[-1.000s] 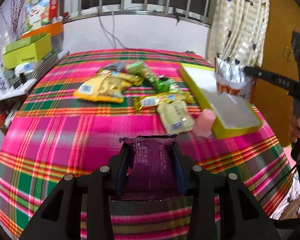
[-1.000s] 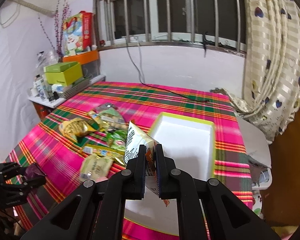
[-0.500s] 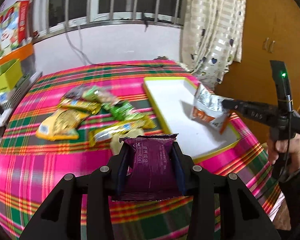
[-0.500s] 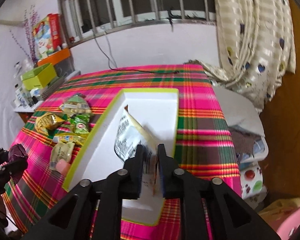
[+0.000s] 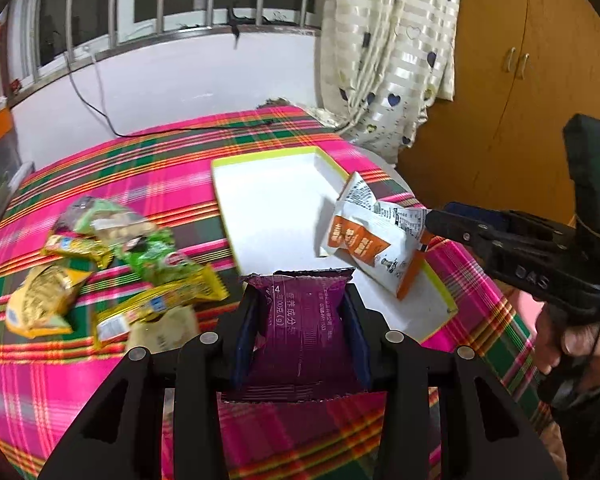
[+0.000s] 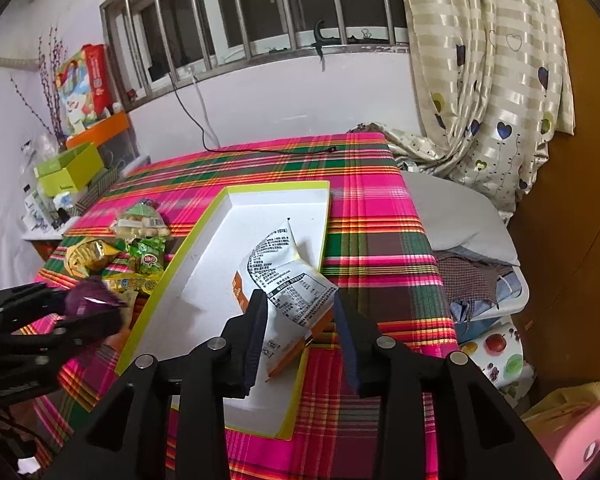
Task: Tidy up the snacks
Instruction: 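Carry both bags over the yellow box and open both tools to drop them inside, then grasp the pale green bag with the left tool and lift it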
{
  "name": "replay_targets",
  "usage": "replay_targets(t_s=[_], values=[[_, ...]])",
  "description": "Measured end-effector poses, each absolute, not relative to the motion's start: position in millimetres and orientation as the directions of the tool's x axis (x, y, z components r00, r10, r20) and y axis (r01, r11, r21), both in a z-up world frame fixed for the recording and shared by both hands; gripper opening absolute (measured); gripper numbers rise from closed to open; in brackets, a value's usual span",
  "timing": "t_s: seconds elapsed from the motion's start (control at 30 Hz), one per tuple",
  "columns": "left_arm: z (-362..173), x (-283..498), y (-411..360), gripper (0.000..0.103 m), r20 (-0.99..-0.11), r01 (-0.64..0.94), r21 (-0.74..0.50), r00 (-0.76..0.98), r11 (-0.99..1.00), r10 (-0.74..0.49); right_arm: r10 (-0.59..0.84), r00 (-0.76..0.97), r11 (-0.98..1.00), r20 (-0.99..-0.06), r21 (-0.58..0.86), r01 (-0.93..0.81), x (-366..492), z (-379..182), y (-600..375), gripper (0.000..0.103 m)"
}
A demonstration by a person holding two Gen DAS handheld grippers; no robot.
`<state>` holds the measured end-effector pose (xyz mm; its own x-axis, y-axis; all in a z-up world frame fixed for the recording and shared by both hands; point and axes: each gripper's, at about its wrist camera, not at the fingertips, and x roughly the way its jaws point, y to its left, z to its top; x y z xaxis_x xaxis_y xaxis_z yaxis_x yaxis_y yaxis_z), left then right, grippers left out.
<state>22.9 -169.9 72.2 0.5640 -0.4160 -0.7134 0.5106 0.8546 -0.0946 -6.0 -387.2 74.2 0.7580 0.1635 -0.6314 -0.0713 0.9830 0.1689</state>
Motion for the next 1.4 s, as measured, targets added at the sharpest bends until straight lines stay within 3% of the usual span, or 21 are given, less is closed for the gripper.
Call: replay_targets(t_s=[0.33,0.57,1.0,1.4], values=[[52,50,-199,0.043,-0.747,0.545,-0.149,0.485,0.825,-0.456,0.17,0.758,0.982,-0.63,0.174,-0.076,-10,74,-389,0.039],[64,48,-191,0.056,-0.697,0.542,-0.145,0.538,0.828,-0.475,0.171,0.763,0.982,-0.624,0.168,-0.083,-12,76,-385,0.04],[81,28,-147,0.056,-0.676,0.454,-0.165,0.595,0.875,-0.436,0.18,0.774,0.983,-0.606,0.13,-0.126,-30,94,-354,0.043],[65,7,-81,0.056,-0.696,0.33,-0.186,0.621,0.926,-0.361,0.22,0.755,0.975,-0.618,0.12,-0.186,-47,93,-322,0.045]])
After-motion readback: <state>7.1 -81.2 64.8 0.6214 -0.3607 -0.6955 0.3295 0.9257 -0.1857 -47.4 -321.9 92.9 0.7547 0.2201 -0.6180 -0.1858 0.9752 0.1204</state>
